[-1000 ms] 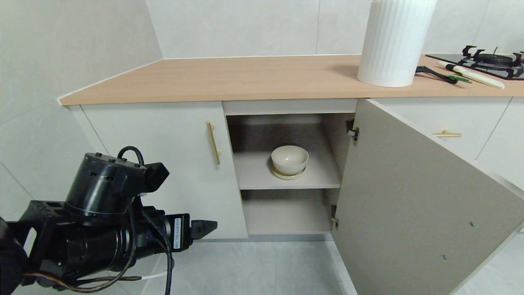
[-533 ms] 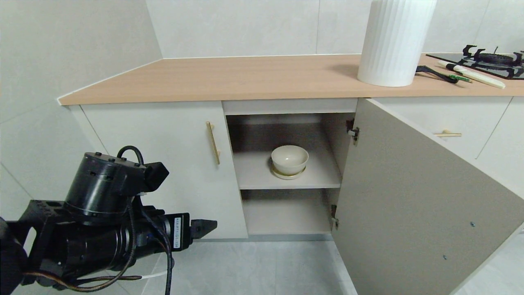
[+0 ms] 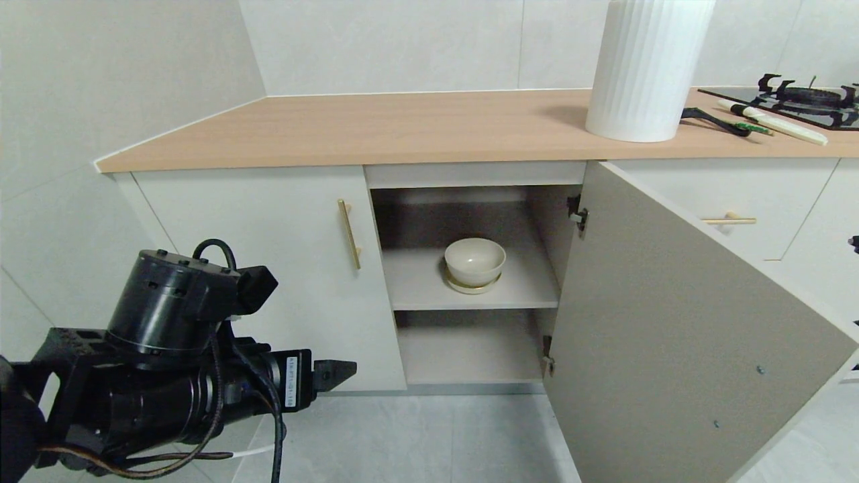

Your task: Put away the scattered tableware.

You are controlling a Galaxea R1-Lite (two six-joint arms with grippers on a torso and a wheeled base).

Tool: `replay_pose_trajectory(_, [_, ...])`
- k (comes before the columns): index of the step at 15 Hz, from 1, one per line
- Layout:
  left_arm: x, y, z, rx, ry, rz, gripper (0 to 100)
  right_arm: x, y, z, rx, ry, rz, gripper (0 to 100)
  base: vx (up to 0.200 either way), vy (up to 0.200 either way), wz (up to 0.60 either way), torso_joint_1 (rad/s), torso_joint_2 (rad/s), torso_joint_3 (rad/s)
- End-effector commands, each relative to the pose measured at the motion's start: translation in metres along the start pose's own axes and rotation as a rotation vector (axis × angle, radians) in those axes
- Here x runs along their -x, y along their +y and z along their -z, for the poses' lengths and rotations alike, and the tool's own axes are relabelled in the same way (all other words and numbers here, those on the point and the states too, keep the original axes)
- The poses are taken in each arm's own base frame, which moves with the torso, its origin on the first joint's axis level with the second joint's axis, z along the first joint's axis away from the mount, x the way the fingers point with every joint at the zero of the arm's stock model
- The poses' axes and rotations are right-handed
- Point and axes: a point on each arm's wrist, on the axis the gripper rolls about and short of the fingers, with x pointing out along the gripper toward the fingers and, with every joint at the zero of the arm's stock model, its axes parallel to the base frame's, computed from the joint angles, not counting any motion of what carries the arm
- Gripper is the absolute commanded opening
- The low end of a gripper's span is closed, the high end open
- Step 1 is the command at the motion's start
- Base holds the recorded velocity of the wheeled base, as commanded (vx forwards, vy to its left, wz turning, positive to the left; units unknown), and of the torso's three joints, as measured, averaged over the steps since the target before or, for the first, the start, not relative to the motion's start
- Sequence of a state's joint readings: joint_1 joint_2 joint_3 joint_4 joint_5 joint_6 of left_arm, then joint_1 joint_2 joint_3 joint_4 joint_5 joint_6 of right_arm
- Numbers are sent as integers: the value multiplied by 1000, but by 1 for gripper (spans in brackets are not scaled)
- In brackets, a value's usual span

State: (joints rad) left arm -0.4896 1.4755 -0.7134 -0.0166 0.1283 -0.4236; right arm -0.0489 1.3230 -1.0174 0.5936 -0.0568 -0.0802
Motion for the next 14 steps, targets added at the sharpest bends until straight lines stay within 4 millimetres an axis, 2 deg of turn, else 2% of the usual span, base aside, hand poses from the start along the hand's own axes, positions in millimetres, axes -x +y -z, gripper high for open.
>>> replay_pose_trajectory(1, [0, 0, 0, 1, 0, -1, 100, -3, 11, 3, 38, 14, -39, 100, 0, 0, 0, 0, 0, 0])
replay_pose_trajectory(3, [0, 0, -1, 2, -3, 1, 100, -3, 27, 5, 50, 21, -89, 100, 0, 0, 0, 0, 0, 0])
replay_pose_trajectory(4, [0, 0, -1, 2, -3, 1, 100, -3, 28, 5, 52, 21, -92, 100, 0, 0, 0, 0, 0, 0])
replay_pose_trajectory(5, [1, 0, -1, 2, -4, 1, 100, -2, 39, 7, 66, 23, -132, 100, 0, 0, 0, 0, 0, 0])
replay_pose_trajectory(11, [1, 0, -1, 2, -5, 0, 100, -3, 52, 8, 88, 20, -188, 100, 0, 0, 0, 0, 0, 0])
replay_pose_trajectory(14, [1, 0, -1, 2, -6, 2, 100, -15, 65, 7, 70, -9, -228, 100, 0, 0, 0, 0, 0, 0])
